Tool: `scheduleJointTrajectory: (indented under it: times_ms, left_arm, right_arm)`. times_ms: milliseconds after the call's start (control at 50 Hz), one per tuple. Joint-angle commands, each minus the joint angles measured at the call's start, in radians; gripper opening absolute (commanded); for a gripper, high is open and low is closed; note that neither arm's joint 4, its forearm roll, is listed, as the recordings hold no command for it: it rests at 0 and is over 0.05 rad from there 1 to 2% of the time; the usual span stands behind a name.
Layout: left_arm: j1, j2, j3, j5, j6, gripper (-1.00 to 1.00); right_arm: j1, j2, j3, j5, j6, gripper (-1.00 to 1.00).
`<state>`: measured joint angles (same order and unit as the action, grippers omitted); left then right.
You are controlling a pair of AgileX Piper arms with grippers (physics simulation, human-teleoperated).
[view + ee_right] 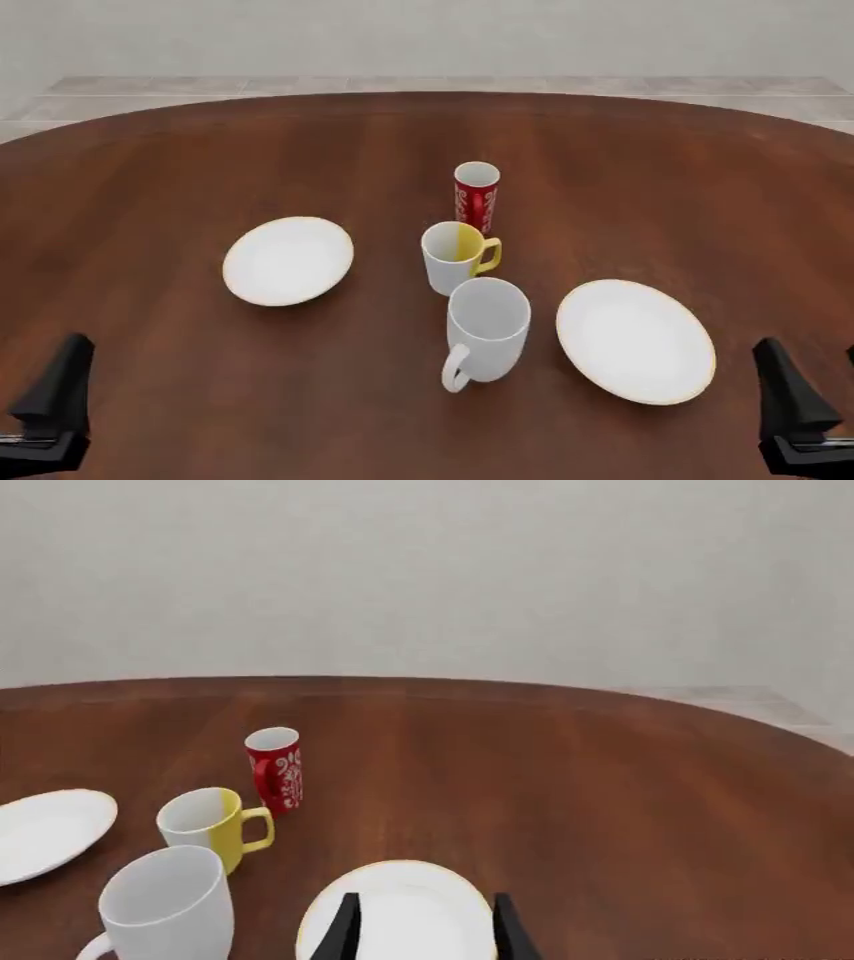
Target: Put the white mug on the left plate.
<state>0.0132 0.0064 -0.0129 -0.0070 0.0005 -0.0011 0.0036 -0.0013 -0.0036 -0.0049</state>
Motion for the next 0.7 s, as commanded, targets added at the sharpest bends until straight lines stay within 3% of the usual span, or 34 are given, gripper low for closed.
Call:
scheduleJointTrajectory:
  times_ms: [20, 500, 700]
  left_arm:
    - [-0.044, 0.036, 0.005, -0.021, 0.012, 1.00]
    - [-0.069, 0.056, 0.012, -0.028, 0.026, 1.00]
    - [-0.111, 0.158, -0.017, -0.093, 0.028, 1.00]
  right_arm:
    - [-0.002, 0.014, -0.003, -0.006, 0.011, 1.00]
    - [0.003, 0.024, -0.002, -0.017, -0.002, 1.00]
    - [0.005, 0.028, 0.000, -0.021, -0.003, 1.00]
